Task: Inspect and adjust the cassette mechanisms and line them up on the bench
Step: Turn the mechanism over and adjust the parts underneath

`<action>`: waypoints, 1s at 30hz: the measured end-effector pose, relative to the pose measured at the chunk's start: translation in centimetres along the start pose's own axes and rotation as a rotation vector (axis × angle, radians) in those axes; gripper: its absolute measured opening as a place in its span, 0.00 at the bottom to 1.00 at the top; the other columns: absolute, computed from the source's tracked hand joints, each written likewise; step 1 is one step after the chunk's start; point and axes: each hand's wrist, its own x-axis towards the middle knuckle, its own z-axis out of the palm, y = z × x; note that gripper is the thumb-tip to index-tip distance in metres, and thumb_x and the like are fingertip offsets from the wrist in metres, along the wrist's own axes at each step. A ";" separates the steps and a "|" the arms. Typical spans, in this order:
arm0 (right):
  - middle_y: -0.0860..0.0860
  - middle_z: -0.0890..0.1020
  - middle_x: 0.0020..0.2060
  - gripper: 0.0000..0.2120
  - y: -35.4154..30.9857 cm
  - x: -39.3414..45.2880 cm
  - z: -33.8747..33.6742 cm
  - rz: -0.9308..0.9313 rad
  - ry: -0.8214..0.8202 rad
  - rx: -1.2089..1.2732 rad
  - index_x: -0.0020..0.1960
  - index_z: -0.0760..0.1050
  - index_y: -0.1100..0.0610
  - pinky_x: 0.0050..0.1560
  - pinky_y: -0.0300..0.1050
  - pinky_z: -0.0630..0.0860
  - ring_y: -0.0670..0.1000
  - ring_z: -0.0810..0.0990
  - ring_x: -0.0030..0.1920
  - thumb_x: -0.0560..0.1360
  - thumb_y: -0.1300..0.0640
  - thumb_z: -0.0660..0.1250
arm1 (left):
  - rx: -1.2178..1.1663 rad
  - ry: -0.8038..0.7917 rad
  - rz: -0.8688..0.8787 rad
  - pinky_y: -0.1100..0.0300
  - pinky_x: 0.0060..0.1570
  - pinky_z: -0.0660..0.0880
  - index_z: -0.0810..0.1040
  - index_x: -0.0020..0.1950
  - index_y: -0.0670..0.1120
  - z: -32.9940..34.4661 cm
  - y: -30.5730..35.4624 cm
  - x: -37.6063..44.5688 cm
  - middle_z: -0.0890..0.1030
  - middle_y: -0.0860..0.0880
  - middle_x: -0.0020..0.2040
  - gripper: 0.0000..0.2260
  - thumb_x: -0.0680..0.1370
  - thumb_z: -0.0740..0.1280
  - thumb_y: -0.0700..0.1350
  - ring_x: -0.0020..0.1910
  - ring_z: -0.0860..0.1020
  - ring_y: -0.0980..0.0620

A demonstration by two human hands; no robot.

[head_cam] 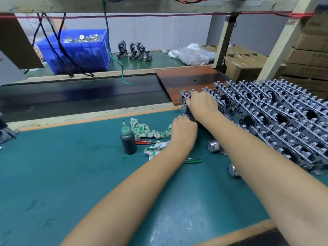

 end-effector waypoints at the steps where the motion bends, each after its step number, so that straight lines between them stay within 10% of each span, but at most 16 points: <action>1: 0.61 0.79 0.53 0.14 -0.1 0.0 -0.4 -0.010 -0.002 -0.042 0.57 0.73 0.65 0.41 0.47 0.67 0.62 0.78 0.55 0.81 0.56 0.55 | 0.002 -0.018 -0.005 0.56 0.49 0.64 0.73 0.62 0.40 0.0 -0.1 -0.2 0.74 0.42 0.60 0.13 0.78 0.58 0.35 0.59 0.71 0.43; 6: 0.59 0.81 0.50 0.15 -2.7 -2.6 -4.5 -0.058 0.193 -0.114 0.58 0.67 0.61 0.38 0.46 0.64 0.60 0.80 0.50 0.80 0.49 0.57 | -0.139 0.079 -0.065 0.54 0.54 0.64 0.66 0.68 0.44 -2.3 -2.9 -2.9 0.71 0.44 0.64 0.17 0.80 0.59 0.46 0.63 0.68 0.45; 12: 0.52 0.79 0.33 0.14 -9.0 -10.2 -8.9 -0.244 0.293 0.453 0.41 0.71 0.53 0.35 0.48 0.65 0.60 0.78 0.38 0.78 0.44 0.59 | -0.364 0.486 -0.035 0.50 0.46 0.72 0.78 0.57 0.37 -8.0 -9.5 -11.4 0.80 0.43 0.48 0.20 0.74 0.58 0.48 0.48 0.76 0.41; 25: 0.52 0.78 0.52 0.08 -26.5 -16.4 -2.1 -0.596 -0.311 0.743 0.55 0.69 0.56 0.42 0.49 0.68 0.58 0.76 0.49 0.80 0.56 0.54 | -0.228 0.074 -0.516 0.51 0.48 0.70 0.82 0.53 0.44 -4.0 -23.1 -25.0 0.81 0.48 0.53 0.09 0.75 0.67 0.42 0.54 0.76 0.43; 30: 0.56 0.75 0.56 0.14 -33.5 -17.3 -0.9 -0.701 -0.456 0.929 0.62 0.70 0.57 0.55 0.54 0.70 0.58 0.74 0.56 0.77 0.59 0.62 | 0.036 0.402 -0.779 0.41 0.47 0.70 0.82 0.51 0.40 -4.6 -28.7 -29.1 0.78 0.36 0.55 0.09 0.71 0.72 0.35 0.54 0.75 0.33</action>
